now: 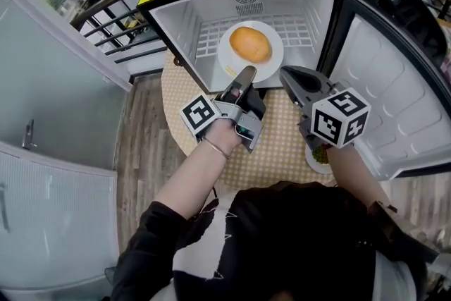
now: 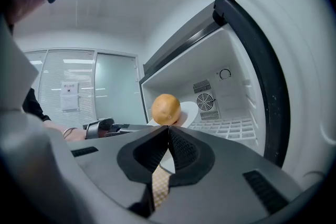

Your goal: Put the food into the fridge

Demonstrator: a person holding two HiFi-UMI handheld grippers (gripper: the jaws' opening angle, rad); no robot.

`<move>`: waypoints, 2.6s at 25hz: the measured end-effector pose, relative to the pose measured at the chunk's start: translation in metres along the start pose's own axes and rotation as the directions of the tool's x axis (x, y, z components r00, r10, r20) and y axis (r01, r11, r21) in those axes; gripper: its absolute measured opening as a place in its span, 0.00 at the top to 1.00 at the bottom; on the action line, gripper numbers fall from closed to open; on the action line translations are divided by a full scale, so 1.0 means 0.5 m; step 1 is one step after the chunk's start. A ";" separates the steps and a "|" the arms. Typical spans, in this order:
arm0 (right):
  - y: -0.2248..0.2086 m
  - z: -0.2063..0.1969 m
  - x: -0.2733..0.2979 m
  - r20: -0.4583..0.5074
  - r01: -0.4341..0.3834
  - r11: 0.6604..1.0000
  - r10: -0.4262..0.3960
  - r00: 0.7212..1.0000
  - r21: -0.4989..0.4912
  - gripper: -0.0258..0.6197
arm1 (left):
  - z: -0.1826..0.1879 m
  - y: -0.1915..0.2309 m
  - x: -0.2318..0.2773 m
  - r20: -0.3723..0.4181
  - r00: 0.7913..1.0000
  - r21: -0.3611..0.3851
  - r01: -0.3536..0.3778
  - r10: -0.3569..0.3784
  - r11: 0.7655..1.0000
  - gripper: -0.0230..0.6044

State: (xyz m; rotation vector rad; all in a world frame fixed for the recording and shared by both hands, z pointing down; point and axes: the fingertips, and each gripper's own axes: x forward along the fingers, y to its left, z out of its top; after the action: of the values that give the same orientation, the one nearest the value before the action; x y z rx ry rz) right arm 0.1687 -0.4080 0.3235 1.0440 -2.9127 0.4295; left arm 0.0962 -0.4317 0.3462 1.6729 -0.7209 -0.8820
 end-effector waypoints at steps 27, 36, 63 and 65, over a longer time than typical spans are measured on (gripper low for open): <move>-0.054 0.010 0.035 -0.009 0.202 0.979 -0.202 0.979 -0.005 0.93 | 0.126 0.124 0.104 -0.054 0.986 -0.055 -0.158 0.155 0.986 0.91; -0.062 0.006 0.032 -0.015 0.192 0.981 -0.192 0.981 0.011 0.93 | 0.142 0.146 0.116 -0.016 0.981 -0.079 -0.192 0.192 0.978 0.90; -0.072 -0.027 0.029 -0.040 0.175 0.983 -0.173 0.984 0.049 0.93 | 0.157 0.154 0.123 0.032 0.973 -0.078 -0.227 0.230 0.971 0.85; -0.070 -0.029 0.029 -0.043 0.171 0.984 -0.169 0.985 0.048 0.93 | 0.158 0.151 0.123 0.036 0.973 -0.077 -0.224 0.227 0.972 0.82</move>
State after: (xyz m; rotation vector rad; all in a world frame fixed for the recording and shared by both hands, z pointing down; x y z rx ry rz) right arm 0.1782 -0.4390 0.3477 1.2639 -2.7631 0.5142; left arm 0.0610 -0.5423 0.3941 1.4776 -0.8808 -0.7765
